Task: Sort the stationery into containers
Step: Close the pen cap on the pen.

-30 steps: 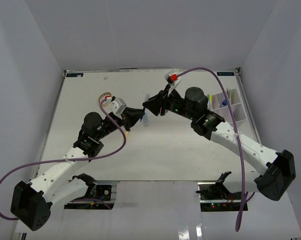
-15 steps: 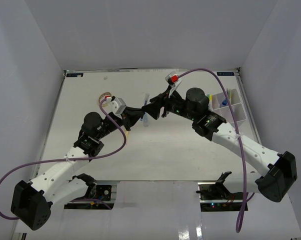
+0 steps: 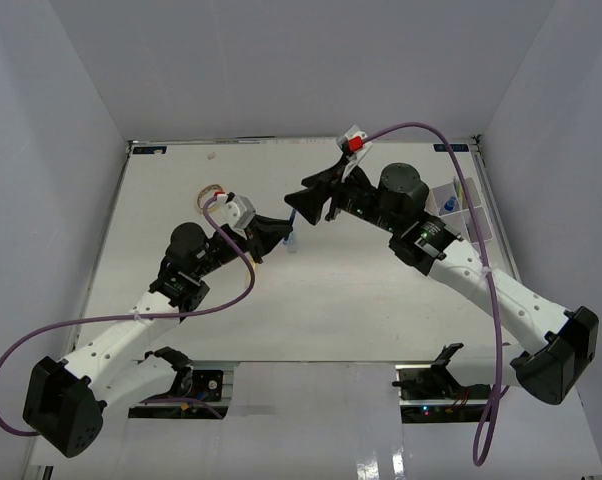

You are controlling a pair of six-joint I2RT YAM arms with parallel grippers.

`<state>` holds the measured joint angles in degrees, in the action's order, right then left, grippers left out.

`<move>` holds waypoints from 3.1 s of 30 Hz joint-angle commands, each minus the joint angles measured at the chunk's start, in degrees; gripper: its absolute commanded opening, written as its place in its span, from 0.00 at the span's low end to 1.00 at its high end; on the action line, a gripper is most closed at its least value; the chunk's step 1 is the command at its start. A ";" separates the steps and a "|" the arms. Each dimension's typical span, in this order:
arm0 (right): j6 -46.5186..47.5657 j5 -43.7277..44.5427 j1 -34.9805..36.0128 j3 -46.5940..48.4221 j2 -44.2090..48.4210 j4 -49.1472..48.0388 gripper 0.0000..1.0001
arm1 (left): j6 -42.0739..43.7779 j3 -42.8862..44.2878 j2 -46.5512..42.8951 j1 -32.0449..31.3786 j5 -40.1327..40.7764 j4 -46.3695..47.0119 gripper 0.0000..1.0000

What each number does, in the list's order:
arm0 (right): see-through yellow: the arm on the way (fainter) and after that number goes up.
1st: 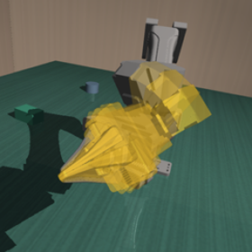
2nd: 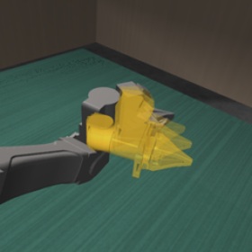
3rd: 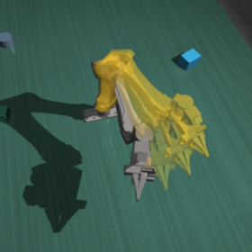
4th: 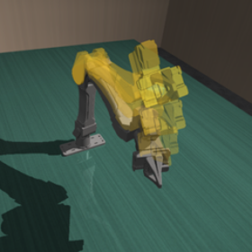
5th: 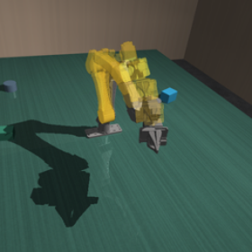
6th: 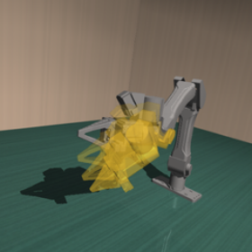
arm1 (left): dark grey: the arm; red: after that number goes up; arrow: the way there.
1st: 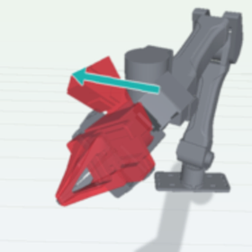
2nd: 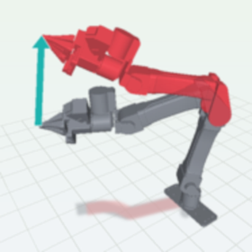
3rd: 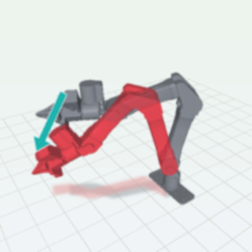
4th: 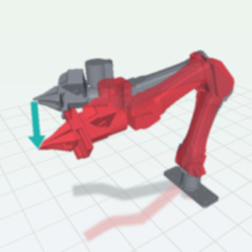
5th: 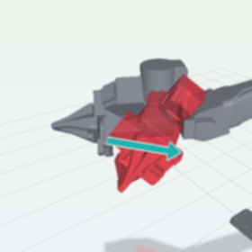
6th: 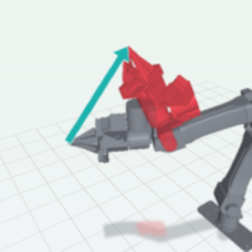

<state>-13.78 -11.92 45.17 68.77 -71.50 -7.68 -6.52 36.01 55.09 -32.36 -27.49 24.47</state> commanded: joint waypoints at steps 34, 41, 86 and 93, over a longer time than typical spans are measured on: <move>1.39 -3.11 0.10 1.28 -2.32 0.91 0.08 | -1.65 2.92 -0.51 0.02 -3.89 0.58 0.00; 1.21 -3.54 0.10 0.22 -3.46 3.28 0.08 | -2.35 3.36 -2.09 0.10 -3.63 0.93 0.00; 2.88 -6.27 0.71 3.21 -11.02 20.25 0.08 | -4.29 14.09 -2.01 0.98 3.31 7.61 0.00; 3.67 -5.83 0.62 3.39 -11.55 23.32 0.08 | -2.44 15.14 -2.27 1.07 4.54 6.03 0.00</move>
<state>-12.75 -15.79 45.01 75.22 -79.33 -2.76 -9.63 42.52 56.21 -31.57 -25.06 13.30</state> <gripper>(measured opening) 0.198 0.202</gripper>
